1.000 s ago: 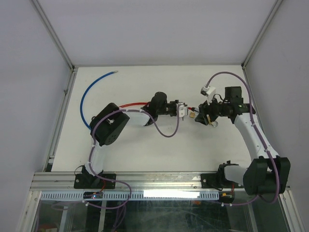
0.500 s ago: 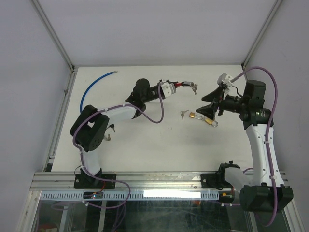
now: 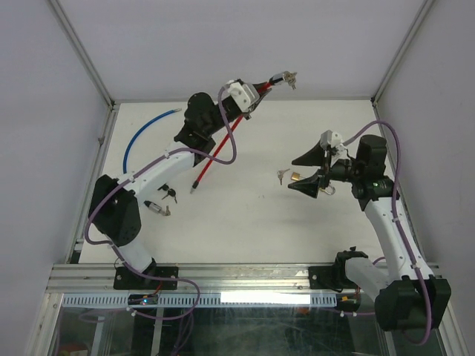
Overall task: Lock with the key
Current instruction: Pick up the lock from the center of the board.
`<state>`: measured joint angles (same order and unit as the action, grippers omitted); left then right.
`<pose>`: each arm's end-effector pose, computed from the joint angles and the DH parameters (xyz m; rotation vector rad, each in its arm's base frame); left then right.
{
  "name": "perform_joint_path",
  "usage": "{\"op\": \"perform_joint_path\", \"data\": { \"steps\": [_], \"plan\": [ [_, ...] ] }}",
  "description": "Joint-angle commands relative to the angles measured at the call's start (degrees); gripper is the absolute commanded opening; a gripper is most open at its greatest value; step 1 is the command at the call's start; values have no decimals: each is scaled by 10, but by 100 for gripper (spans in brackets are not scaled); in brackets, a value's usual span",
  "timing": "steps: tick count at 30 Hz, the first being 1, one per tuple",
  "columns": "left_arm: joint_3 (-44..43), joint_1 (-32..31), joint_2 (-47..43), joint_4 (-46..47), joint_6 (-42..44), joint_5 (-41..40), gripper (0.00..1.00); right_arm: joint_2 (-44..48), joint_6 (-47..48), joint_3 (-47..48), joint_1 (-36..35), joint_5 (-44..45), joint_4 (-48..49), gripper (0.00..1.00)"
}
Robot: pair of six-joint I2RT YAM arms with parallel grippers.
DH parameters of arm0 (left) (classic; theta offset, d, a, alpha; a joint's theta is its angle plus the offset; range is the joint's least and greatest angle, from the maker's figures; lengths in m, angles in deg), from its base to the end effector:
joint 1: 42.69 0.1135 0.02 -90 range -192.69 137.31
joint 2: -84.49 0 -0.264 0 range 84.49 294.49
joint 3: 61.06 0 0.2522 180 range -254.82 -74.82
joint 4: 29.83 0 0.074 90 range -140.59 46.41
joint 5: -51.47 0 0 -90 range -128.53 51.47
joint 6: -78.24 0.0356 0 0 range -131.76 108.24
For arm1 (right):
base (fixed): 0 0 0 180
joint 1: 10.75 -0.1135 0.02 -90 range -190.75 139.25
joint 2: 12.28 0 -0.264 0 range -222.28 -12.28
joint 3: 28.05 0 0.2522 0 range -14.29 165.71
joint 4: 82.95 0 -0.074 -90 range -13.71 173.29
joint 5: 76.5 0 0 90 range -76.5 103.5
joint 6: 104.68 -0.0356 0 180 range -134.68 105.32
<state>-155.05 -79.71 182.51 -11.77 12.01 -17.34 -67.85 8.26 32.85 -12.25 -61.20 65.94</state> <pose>0.3215 -0.2586 0.3832 0.9398 0.9777 -0.4399 0.1960 0.0395 0.3184 -1.1017 1.4198 1.0262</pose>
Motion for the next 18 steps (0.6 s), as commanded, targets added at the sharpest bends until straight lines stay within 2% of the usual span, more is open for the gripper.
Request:
{"op": "perform_joint_path", "data": {
  "steps": [1, 5, 8, 13, 18],
  "plan": [
    [-78, 3, -54, -25, -50, -39, 0, -14, 2, 23, -37, 13, 101, 81],
    [-114, 2, -69, -54, -69, -48, 0, -50, 74, 64, -61, 10, 70, 81],
    [-135, 2, -82, -71, -92, -53, 0, -74, 171, 91, -77, 21, 12, 81],
    [-182, 2, -93, -109, -143, -42, 0, -97, 279, 125, -93, 43, -74, 82],
    [-243, 4, -83, -151, -213, -2, 0, -91, 388, 136, -109, 58, -148, 90]
  ]
}}
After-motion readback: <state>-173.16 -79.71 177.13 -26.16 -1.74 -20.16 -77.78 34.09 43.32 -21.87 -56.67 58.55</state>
